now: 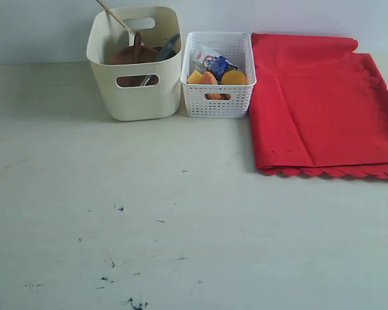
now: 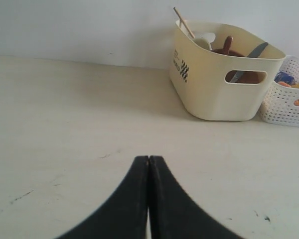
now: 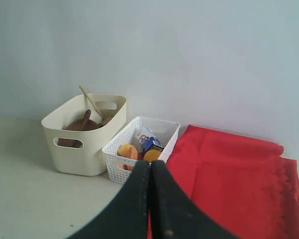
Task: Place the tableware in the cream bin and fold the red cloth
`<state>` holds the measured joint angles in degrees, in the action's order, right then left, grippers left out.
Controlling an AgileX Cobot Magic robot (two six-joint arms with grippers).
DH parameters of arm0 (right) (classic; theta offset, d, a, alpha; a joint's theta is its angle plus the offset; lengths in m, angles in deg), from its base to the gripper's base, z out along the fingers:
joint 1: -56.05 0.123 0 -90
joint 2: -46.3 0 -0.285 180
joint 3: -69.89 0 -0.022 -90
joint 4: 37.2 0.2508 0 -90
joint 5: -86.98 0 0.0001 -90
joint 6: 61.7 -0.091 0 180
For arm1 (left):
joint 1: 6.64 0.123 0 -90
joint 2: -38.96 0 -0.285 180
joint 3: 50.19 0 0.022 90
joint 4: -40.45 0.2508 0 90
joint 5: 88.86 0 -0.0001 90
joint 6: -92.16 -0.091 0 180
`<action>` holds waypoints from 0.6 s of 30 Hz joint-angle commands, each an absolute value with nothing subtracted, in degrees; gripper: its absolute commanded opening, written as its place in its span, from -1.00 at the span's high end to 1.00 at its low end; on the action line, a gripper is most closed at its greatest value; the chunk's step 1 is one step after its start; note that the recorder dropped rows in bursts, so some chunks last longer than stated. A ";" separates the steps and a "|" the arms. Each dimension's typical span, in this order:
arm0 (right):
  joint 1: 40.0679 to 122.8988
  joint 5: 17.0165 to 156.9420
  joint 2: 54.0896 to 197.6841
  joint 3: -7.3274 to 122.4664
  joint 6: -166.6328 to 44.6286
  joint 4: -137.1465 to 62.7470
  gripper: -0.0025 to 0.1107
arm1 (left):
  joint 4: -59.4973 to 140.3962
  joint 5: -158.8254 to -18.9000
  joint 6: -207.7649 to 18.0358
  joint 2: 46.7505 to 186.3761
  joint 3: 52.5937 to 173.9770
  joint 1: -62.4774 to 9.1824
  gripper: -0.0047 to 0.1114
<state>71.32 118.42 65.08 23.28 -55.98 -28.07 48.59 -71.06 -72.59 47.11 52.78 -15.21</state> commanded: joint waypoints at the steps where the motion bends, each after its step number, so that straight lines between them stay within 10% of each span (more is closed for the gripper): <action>1: 71.41 117.51 64.67 23.10 -55.85 -28.21 0.96 | 48.76 -70.16 -72.18 46.75 52.59 -13.89 0.92; 18: 71.41 117.18 64.67 23.10 -55.85 -28.21 0.96 | 47.64 -68.14 -72.44 46.75 52.59 -11.30 0.92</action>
<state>71.32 117.98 65.08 23.28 -55.98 -28.07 48.05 -67.94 -72.59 47.11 52.78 -11.38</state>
